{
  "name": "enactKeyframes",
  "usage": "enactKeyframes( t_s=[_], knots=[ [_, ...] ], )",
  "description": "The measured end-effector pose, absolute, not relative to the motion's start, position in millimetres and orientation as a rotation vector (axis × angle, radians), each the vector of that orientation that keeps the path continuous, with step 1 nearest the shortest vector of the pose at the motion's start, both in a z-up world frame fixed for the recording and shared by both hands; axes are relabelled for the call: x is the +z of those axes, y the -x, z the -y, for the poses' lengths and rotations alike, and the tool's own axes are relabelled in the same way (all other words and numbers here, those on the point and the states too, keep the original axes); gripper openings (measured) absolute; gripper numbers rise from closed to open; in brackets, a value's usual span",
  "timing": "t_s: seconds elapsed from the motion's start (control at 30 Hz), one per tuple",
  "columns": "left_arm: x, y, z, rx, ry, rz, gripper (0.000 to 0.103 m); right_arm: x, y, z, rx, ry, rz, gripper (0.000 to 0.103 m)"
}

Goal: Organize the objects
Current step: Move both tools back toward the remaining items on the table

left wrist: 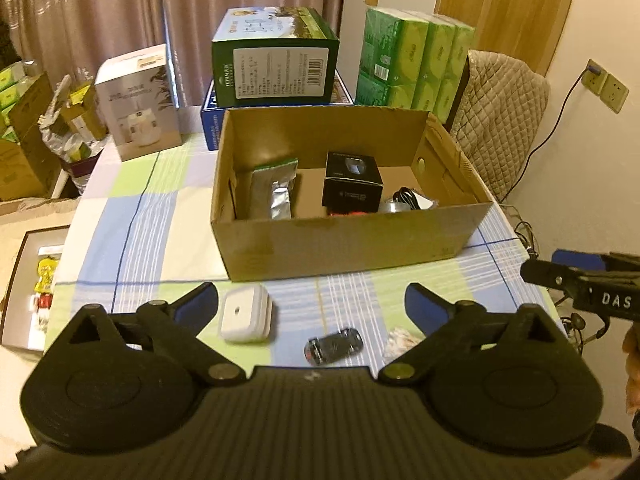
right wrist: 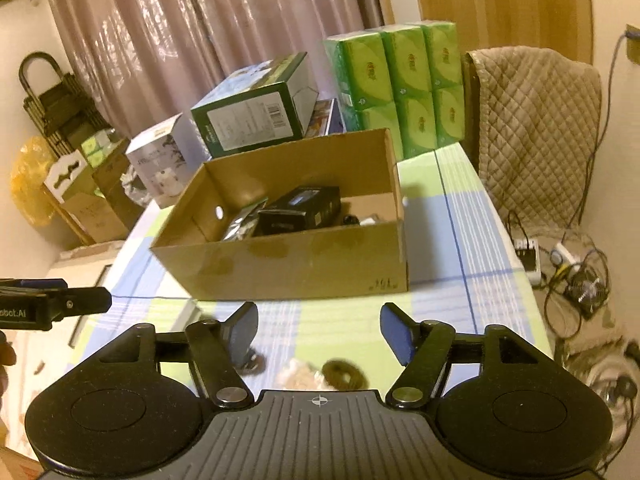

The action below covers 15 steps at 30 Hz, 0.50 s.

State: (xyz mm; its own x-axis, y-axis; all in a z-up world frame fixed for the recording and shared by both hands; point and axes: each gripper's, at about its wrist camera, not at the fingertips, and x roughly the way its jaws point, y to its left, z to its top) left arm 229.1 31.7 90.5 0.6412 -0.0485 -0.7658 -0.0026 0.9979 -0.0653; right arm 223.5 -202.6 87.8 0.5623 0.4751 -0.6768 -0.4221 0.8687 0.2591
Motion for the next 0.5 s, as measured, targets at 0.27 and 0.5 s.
enactKeyframes(
  t_s=[0.27,0.5],
  knots=[
    [104,-172,-26,0.010,0.076,-0.822,0.102,95,-173,219,0.514,-0.075,-0.815,0.075],
    [100,-125,-33,0.055,0.107,-0.790,0.102,89,-142,231,0.493,-0.057,-0.828,0.082]
  ],
)
